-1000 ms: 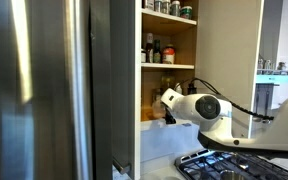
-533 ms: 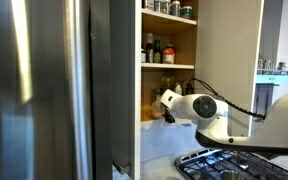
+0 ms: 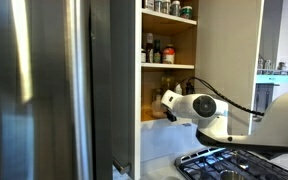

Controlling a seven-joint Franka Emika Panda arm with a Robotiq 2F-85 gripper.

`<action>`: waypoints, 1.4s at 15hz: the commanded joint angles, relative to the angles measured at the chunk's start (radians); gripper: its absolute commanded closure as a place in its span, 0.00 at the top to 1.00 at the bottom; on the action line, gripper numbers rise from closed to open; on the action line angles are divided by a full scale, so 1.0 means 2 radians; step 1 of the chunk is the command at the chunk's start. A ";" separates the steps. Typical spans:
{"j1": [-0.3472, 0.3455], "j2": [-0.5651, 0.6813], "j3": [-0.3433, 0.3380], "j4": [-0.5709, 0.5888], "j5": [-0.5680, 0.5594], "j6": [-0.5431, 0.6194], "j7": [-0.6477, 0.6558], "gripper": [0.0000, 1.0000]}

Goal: Place the clear container on the bottom shelf upside down.

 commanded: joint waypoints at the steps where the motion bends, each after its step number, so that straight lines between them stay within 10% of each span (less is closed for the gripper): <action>1: 0.023 0.008 -0.025 0.008 0.008 0.000 -0.021 0.43; 6: 0.031 0.009 -0.037 0.010 0.008 0.001 -0.030 0.13; 12: 0.034 0.011 -0.040 0.009 0.012 0.001 -0.034 0.08; 21: 0.019 -0.011 -0.007 -0.040 0.276 -0.007 -0.137 0.06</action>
